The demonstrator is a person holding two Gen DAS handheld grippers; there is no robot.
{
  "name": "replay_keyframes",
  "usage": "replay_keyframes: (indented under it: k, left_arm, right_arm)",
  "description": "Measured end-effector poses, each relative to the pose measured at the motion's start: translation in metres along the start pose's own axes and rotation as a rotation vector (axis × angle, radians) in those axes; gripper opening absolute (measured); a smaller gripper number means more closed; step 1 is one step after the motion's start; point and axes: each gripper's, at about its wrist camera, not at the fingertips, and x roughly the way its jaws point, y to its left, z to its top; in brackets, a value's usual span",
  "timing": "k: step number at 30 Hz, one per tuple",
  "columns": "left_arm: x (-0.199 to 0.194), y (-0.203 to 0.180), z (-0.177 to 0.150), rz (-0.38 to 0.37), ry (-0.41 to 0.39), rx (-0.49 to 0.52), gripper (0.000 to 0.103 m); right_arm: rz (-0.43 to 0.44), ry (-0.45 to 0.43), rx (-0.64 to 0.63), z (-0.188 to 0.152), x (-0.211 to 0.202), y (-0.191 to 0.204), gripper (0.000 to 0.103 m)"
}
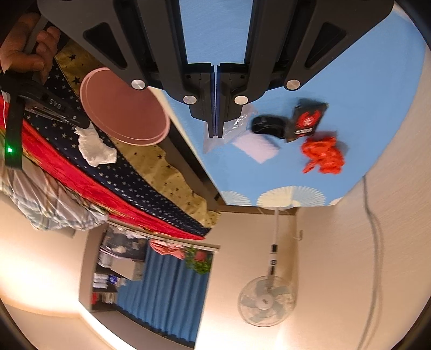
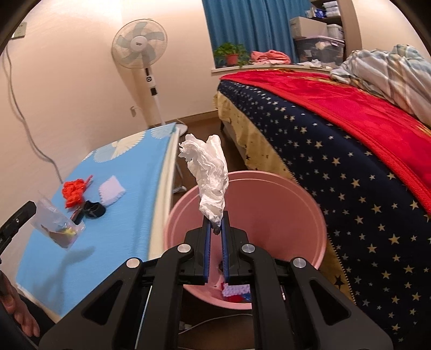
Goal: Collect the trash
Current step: 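Carry the clear bag and white tissue over the pink bin and open both tools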
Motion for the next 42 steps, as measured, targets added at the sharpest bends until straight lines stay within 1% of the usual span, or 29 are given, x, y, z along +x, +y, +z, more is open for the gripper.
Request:
replay_keyframes:
  k: [5, 12, 16, 21, 23, 24, 26, 27, 28, 29, 30, 35, 42]
  left_arm:
    - [0.021, -0.032, 0.004, -0.062, 0.015, 0.037, 0.000]
    - [0.046, -0.085, 0.017, -0.171, 0.013, 0.088, 0.000]
    - [0.057, -0.108, 0.022, -0.212, 0.018, 0.106, 0.000]
    - [0.069, -0.124, 0.022, -0.245, 0.037, 0.115, 0.000]
    - [0.078, -0.127, 0.020, -0.265, 0.071, 0.112, 0.000]
    - [0.084, -0.128, 0.017, -0.274, 0.103, 0.112, 0.000]
    - [0.094, -0.128, 0.011, -0.273, 0.147, 0.105, 0.002]
    - [0.095, -0.126, 0.009, -0.276, 0.156, 0.098, 0.009]
    - [0.095, -0.124, 0.007, -0.275, 0.158, 0.094, 0.020]
    - [0.093, -0.121, 0.004, -0.269, 0.157, 0.088, 0.025]
    - [0.092, -0.120, 0.003, -0.265, 0.155, 0.086, 0.030]
    - [0.084, -0.104, -0.002, -0.243, 0.158, 0.068, 0.032]
    - [0.072, -0.073, -0.007, -0.201, 0.153, 0.035, 0.032]
  right_arm:
    - [-0.037, -0.001, 0.013, 0.002, 0.006, -0.012, 0.007]
    - [-0.077, 0.006, 0.039, 0.003, 0.013, -0.030, 0.007]
    - [-0.093, 0.007, 0.052, 0.002, 0.015, -0.037, 0.007]
    - [-0.109, 0.014, 0.064, 0.000, 0.016, -0.043, 0.007]
    - [-0.117, 0.021, 0.064, -0.001, 0.017, -0.044, 0.008]
    - [-0.120, 0.027, 0.064, -0.002, 0.018, -0.044, 0.011]
    - [-0.130, 0.050, 0.064, -0.004, 0.021, -0.045, 0.015]
    - [-0.134, 0.063, 0.067, -0.005, 0.023, -0.047, 0.025]
    - [-0.140, 0.064, 0.068, -0.006, 0.024, -0.047, 0.038]
    - [-0.151, 0.058, 0.068, -0.006, 0.023, -0.047, 0.043]
    - [-0.152, 0.054, 0.068, -0.005, 0.022, -0.047, 0.044]
    - [-0.154, 0.055, 0.056, -0.006, 0.022, -0.043, 0.044]
    - [-0.150, 0.039, 0.016, -0.004, 0.019, -0.028, 0.044]
